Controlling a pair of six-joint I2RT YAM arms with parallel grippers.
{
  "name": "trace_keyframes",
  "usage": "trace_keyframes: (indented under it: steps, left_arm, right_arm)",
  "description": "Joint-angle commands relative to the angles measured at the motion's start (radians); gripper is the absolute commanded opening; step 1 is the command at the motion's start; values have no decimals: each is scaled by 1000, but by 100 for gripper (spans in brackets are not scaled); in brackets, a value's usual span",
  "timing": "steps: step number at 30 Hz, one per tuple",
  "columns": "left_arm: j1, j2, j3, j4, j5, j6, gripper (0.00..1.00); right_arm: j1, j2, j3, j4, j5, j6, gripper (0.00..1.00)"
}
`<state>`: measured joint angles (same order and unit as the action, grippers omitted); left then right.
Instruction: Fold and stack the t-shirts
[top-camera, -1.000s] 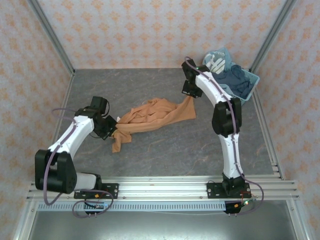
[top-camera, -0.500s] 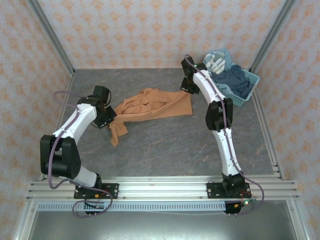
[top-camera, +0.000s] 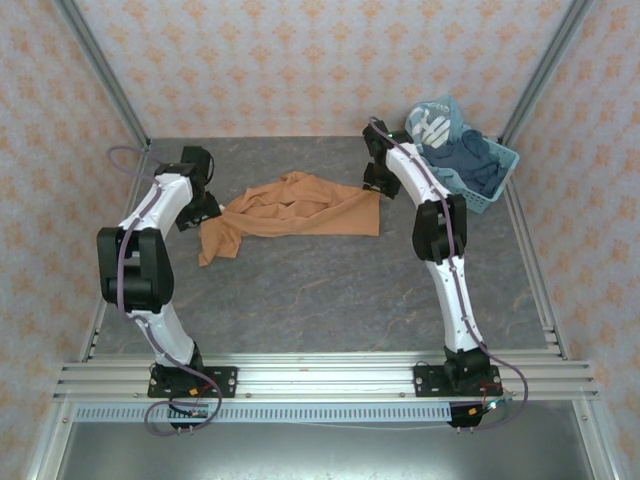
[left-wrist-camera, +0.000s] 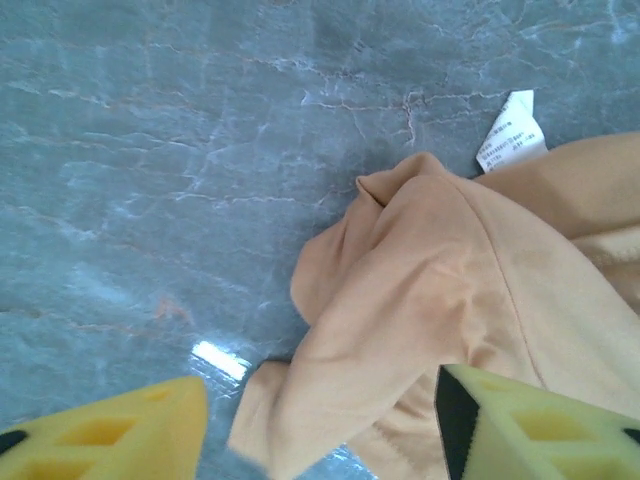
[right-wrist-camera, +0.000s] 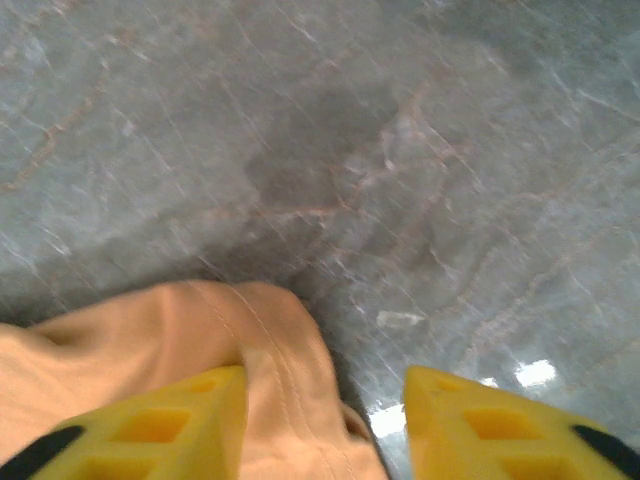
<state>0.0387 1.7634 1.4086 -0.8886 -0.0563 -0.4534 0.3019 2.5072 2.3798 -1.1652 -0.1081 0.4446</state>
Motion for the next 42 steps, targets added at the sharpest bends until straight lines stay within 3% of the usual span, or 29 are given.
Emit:
trace_keyframes:
  steps: [1, 6, 11, 17, 21, 24, 27, 31, 42]
  left_arm:
    - [-39, -177, -113, -70, -46, 19, 67]
    - [-69, -338, -340, -73, 44, -61, 68]
    - [-70, -365, -408, -55, 97, -66, 68]
    - [-65, -294, -398, -60, 80, -27, 69]
    - [-63, -260, -387, -59, 58, -15, 69]
    - [-63, -247, -373, -55, 40, -2, 69]
    - [-63, -226, -349, -55, 26, 13, 69]
    - [-63, -185, -317, -49, 9, 28, 66]
    - [-69, -18, -236, 61, -24, 83, 58]
  right_arm:
    - [-7, -200, -154, 10, 33, -3, 51]
    - [-1, -410, -533, 192, -71, 26, 52]
    - [33, -419, -662, 244, -135, 16, 54]
    - [41, -316, -619, 257, -195, 19, 53]
    - [57, -262, -573, 209, -179, 30, 43]
    - [57, -270, -611, 210, -154, 58, 26]
    - [58, -304, -651, 216, -84, 68, 1]
    - [48, -360, -669, 205, 2, 52, 0]
    - [31, -383, -664, 170, -8, 8, 0]
